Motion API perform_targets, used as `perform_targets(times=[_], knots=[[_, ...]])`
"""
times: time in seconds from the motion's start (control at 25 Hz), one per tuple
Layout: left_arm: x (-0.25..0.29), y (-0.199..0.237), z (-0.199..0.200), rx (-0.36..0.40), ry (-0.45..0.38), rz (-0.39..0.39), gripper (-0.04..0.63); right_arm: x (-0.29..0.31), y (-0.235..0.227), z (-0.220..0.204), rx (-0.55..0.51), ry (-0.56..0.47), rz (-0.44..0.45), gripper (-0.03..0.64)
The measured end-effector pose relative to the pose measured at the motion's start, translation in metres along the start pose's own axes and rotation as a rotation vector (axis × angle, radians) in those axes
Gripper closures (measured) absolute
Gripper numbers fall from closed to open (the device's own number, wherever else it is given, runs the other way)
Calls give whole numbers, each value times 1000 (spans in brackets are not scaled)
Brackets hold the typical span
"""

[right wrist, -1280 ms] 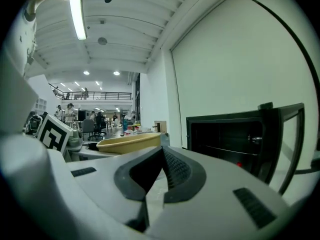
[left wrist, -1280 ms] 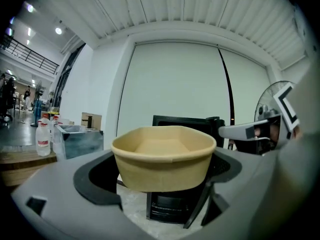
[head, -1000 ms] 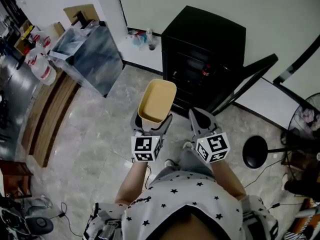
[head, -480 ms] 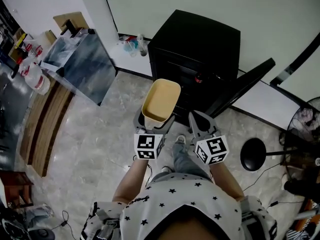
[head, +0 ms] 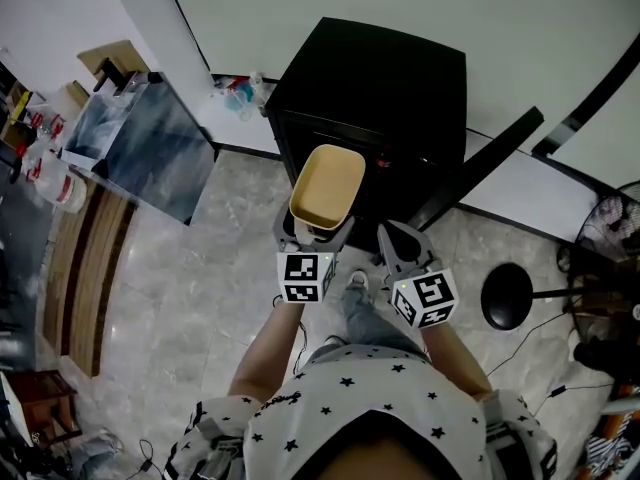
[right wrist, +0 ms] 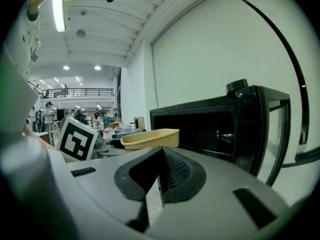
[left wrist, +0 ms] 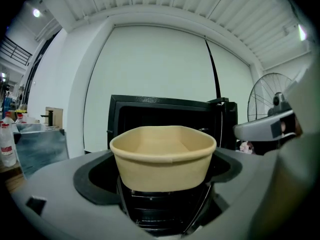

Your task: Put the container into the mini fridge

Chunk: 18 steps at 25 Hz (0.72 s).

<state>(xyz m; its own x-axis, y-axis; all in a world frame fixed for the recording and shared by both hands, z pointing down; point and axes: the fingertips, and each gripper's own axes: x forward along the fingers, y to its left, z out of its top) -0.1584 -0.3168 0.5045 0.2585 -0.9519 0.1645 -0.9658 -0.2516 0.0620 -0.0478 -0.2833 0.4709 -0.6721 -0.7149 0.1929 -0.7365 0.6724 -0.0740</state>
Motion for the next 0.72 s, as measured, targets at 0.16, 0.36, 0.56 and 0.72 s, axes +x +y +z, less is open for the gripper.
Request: perform_targets(times=[0.16, 0.36, 0.56, 0.72], knots=[[29, -3, -7, 26, 33, -18, 57, 2, -14, -2, 7, 5, -23, 624], [66, -3, -12, 46, 39, -32, 57, 7, -29, -6, 19, 15, -51, 623], [92, -8, -20, 58, 63, -50, 57, 7, -41, -9, 27, 20, -79, 624], [106, -7, -24, 55, 74, -52, 57, 7, -46, -8, 31, 22, -94, 624]])
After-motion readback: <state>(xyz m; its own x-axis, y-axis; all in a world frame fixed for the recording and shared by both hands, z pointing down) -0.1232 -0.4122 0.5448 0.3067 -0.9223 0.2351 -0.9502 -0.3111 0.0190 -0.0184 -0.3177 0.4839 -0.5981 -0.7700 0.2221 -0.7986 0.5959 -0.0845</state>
